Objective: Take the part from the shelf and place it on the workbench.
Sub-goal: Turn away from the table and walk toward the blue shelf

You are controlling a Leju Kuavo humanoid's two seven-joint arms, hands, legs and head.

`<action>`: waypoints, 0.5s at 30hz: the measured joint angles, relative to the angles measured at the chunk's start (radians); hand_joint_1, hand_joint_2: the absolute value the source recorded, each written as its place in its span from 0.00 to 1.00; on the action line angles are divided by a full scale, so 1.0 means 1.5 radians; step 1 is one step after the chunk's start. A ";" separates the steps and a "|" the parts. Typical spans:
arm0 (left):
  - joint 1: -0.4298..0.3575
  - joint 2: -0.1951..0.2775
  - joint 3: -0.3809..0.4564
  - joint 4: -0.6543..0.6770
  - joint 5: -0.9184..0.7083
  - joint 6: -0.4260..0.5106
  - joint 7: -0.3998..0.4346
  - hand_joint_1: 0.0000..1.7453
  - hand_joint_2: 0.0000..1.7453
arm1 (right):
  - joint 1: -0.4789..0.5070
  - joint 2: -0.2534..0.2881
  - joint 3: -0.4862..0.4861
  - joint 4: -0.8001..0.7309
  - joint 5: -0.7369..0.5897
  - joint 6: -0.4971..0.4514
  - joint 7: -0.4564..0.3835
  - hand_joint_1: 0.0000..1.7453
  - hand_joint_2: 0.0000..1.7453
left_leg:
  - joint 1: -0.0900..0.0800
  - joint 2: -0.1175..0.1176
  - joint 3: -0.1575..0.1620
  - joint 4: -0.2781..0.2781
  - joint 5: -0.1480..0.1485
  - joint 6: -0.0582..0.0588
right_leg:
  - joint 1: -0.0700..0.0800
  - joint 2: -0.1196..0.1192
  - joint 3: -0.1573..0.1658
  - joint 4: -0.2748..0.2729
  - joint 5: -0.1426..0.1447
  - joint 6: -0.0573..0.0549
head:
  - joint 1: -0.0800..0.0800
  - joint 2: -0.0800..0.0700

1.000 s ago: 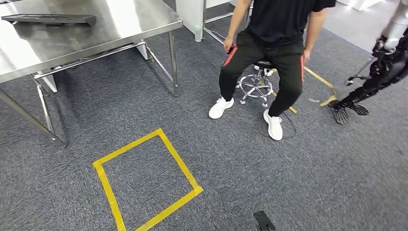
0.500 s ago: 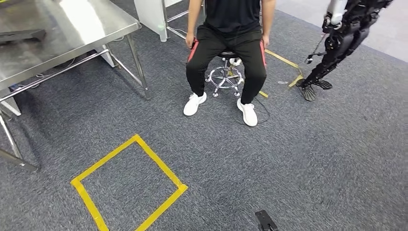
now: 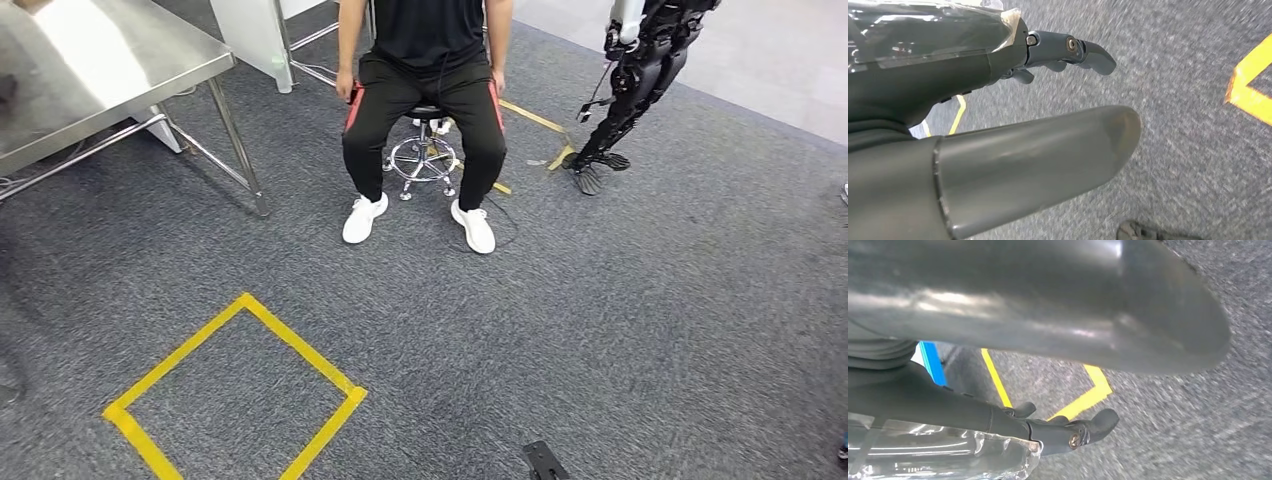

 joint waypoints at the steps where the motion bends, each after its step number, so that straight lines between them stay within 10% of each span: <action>1: 0.001 0.000 0.000 0.000 0.000 0.001 0.000 0.00 0.00 | 0.000 0.001 0.000 0.000 0.000 0.000 0.000 0.00 0.00 | -0.001 0.009 -0.001 0.000 0.000 0.002 | 0.000 -0.010 -0.022 0.045 -0.021 -0.001 | 0.001 0.000; 4: 0.002 -0.001 0.000 0.000 -0.001 0.001 0.000 0.00 0.00 | 0.002 0.002 0.000 0.000 0.000 0.000 0.000 0.00 0.00 | -0.001 0.036 -0.002 0.000 0.000 0.002 | -0.003 -0.020 -0.054 0.120 -0.044 0.007 | 0.001 0.000; 7: 0.001 -0.003 0.000 0.000 -0.002 0.000 0.000 0.00 0.00 | 0.002 0.002 0.000 0.000 0.000 0.000 0.000 0.00 0.00 | -0.002 0.059 0.002 0.000 -0.003 -0.003 | -0.005 -0.055 0.014 -0.002 0.001 0.021 | 0.001 0.000; 9: 0.001 -0.004 0.000 0.000 -0.003 -0.001 0.000 0.00 0.00 | -0.001 0.002 0.000 0.000 0.000 0.000 0.000 0.00 0.00 | -0.005 0.074 0.008 0.000 -0.007 -0.011 | -0.001 -0.082 0.047 -0.065 0.023 0.017 | 0.000 0.000; 12: -0.002 -0.005 0.000 0.000 -0.004 -0.001 0.000 0.00 0.00 | 0.001 0.001 0.000 0.000 0.000 0.000 0.000 0.00 0.00 | -0.005 0.091 0.016 -0.004 -0.010 -0.024 | 0.000 -0.065 0.046 -0.072 0.028 0.001 | -0.001 0.000; 15: -0.002 -0.005 0.000 0.000 -0.004 -0.001 0.000 0.00 0.00 | 0.002 0.002 0.000 0.000 0.000 0.001 0.001 0.00 0.00 | 0.000 0.035 -0.002 0.048 -0.051 -0.031 | -0.010 -0.037 0.049 -0.077 0.035 -0.016 | -0.004 0.000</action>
